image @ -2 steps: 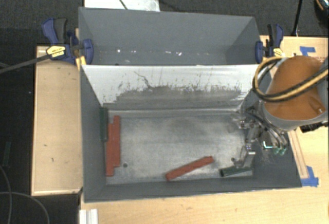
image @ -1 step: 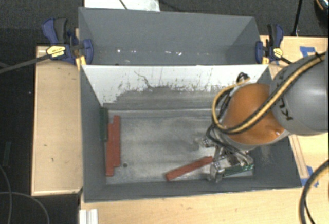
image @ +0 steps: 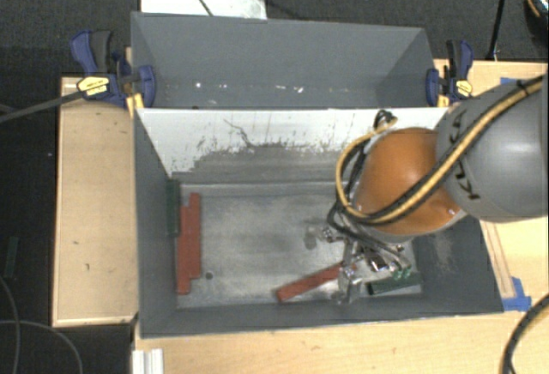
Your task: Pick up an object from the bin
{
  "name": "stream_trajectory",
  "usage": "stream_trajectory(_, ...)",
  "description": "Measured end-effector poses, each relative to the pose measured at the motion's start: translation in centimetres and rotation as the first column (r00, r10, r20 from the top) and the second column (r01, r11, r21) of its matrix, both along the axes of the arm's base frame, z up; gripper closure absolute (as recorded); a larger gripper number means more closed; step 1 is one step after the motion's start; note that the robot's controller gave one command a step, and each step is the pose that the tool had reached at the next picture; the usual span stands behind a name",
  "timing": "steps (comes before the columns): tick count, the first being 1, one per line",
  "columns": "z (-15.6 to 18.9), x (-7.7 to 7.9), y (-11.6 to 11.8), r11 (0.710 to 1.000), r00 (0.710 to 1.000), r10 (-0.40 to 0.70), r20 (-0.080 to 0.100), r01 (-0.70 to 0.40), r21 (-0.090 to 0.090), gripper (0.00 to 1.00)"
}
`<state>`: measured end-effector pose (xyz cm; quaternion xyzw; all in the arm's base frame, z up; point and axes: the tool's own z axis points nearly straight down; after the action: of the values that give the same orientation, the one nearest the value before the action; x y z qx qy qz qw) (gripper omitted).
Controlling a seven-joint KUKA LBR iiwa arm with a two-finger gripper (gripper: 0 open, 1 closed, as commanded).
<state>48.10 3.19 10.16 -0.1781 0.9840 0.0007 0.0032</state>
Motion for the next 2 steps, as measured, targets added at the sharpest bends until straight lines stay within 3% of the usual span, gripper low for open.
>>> stream_trajectory(1, 2.0, 1.3, -1.9, 0.991, 0.991, 0.133, 0.0, -0.133, -0.003, 0.0)
stream_trajectory(2, -3.2, 3.2, -1.4, 0.929, 0.929, 0.369, -0.006, -0.369, -0.001, 0.0)
